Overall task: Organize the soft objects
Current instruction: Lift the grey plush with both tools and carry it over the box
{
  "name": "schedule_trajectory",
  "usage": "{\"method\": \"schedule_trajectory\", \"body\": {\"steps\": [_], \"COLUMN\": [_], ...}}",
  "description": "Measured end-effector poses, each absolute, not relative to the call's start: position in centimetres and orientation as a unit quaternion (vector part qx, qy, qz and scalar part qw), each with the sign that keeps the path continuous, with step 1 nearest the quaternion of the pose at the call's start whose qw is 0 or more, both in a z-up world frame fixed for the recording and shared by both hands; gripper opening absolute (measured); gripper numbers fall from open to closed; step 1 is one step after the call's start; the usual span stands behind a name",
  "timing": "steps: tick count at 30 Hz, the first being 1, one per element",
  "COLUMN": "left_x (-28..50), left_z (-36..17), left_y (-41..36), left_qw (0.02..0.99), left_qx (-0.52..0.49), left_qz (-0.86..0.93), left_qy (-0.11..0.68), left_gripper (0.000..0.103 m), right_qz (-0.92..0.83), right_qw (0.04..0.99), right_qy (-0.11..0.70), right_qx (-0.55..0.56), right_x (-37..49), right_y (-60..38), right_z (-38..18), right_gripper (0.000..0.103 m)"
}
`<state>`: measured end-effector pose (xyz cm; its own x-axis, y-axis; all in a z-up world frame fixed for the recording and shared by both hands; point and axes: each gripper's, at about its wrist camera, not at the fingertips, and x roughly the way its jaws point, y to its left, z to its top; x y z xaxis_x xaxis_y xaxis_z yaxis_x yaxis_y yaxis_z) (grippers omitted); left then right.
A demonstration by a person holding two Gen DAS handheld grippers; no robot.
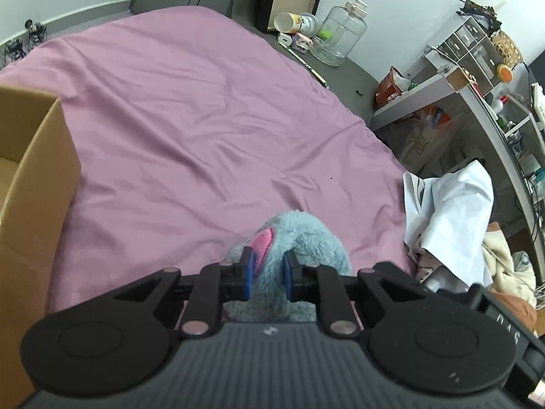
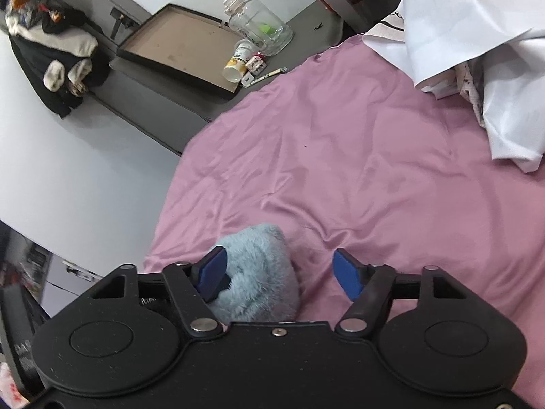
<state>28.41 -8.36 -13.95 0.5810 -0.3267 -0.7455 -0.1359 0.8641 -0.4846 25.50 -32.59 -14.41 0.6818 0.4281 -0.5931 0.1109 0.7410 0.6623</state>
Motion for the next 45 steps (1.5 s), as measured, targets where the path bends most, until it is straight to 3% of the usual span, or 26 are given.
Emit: {"method": "schedule_trajectory", "body": {"steps": [6,9,11,14,45], "left_x": [27.5,27.2,27.0,26.5,21.0], "left_z": [-13.6,-13.4,-13.2,-12.5,-4.5], "left_y": [-7.8,-7.6,-7.6,-7.7,-0.4], "left_qw": [0.843,0.842,0.843,0.850,0.884], "left_qx": [-0.271,-0.273,-0.271,-0.257,-0.235], "left_qz": [-0.067,-0.068,-0.068,-0.064,-0.061], "left_qy": [0.460,0.461,0.460,0.456,0.400], "left_gripper": [0.016,0.016,0.016,0.016,0.016], "right_qz": [0.112,0.118,0.125,0.123,0.218], "right_qw": [0.845,0.839,0.832,0.832,0.873], "right_qy": [0.382,0.395,0.412,0.418,0.329], "right_qx": [0.358,0.355,0.349,0.343,0.286], "right_x": [25.3,25.3,25.4,25.0,20.6], "right_y": [-32.3,-31.8,-31.2,-30.6,-23.9], "right_z": [-13.9,-14.0,-14.3,-14.6,-7.2], "right_gripper": [0.056,0.044,0.025,0.019,0.018]}}
